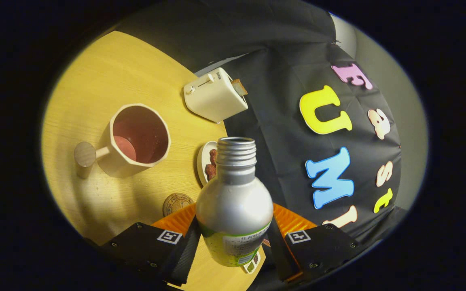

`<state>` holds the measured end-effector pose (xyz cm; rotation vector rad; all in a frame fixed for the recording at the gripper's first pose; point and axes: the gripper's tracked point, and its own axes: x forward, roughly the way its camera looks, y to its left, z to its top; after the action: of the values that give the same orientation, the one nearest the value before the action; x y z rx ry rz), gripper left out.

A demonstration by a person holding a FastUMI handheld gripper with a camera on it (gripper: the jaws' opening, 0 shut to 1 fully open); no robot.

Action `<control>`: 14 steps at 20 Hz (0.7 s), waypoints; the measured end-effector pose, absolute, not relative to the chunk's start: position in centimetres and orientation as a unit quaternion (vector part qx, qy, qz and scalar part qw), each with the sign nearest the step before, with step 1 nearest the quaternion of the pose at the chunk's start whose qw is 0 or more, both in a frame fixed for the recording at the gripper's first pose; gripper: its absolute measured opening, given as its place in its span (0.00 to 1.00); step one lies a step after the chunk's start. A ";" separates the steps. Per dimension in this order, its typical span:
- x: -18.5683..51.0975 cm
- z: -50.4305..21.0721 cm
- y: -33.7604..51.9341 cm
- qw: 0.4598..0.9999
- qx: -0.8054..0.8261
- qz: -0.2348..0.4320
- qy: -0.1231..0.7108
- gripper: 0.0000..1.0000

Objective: Take the bottle from table, then pour the juice into the cup, finally place the bottle on the coaster

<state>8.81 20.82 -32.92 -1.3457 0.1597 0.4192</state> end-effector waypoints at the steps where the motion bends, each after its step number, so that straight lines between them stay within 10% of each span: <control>1: 8.7 -33.1 20.9 0.752 -0.626 0.194 0.072 0.80; 14: 8.9 -33.1 22.5 0.675 -0.703 0.220 0.048 0.75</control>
<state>8.89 22.51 -33.09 -1.5813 0.1081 0.4940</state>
